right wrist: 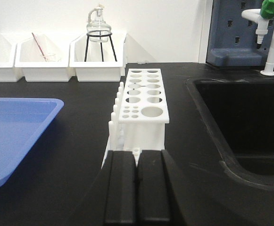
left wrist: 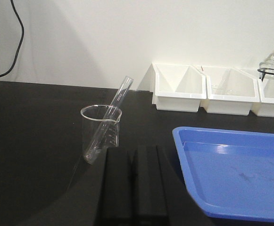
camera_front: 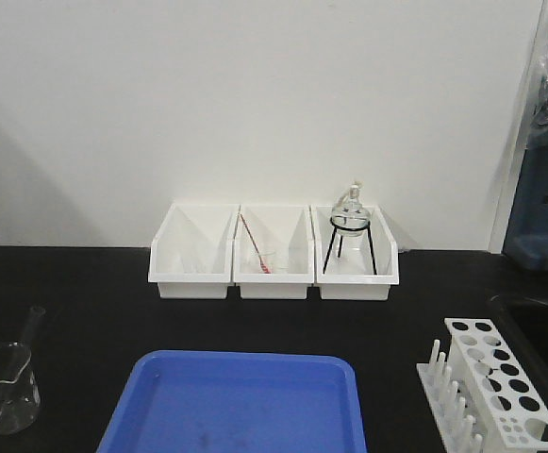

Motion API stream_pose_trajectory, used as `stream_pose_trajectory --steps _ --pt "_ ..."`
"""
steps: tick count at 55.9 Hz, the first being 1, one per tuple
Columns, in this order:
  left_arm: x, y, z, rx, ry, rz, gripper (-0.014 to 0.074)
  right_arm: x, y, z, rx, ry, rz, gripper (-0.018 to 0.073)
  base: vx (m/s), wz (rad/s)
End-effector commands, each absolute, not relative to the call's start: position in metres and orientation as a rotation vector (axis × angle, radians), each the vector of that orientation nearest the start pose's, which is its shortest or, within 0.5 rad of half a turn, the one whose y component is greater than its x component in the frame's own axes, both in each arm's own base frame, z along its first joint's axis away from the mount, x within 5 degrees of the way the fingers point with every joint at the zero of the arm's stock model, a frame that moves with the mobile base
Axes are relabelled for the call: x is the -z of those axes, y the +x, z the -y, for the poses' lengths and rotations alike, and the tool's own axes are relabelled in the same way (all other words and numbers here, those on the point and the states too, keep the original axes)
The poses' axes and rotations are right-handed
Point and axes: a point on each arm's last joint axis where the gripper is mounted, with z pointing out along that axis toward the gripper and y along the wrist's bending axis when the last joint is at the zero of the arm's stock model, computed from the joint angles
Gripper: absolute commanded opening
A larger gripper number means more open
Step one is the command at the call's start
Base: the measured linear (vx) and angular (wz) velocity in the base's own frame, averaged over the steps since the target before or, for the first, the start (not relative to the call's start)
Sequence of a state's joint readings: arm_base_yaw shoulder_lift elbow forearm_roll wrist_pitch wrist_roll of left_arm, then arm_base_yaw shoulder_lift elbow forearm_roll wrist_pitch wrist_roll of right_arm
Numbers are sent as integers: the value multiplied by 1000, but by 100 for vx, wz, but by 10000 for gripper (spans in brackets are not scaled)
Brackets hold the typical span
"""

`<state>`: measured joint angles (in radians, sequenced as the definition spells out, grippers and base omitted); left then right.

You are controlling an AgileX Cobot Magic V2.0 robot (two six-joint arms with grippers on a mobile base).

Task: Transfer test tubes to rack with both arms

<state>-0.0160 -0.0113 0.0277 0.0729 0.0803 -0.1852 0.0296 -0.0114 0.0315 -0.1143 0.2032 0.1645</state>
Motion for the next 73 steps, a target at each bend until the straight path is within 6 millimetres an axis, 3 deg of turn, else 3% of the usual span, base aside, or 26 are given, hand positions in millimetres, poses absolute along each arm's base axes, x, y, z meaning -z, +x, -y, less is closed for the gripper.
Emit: stream_pose_trajectory --steps 1,41,49,60,66,73 --pt "-196 57 1 110 -81 -1519 -7 -191 56 0 -43 22 -1621 -11 0 0" --pt "-198 57 1 111 -80 -1503 -7 -192 56 0 -44 21 -1609 -11 0 0" --pt "-204 56 1 115 -75 -1462 -7 -201 56 -1 -55 11 -1512 -11 0 0" --pt "-219 53 2 131 -58 -1294 -7 -232 51 -4 -79 -13 -1258 -11 0 0" --pt "-241 49 3 136 -48 -1183 -6 -258 50 -3 -67 -10 -1277 -11 0 0" --pt "-277 51 2 101 -37 -1236 -6 -298 60 -2 -52 1 -1370 -11 0 0"
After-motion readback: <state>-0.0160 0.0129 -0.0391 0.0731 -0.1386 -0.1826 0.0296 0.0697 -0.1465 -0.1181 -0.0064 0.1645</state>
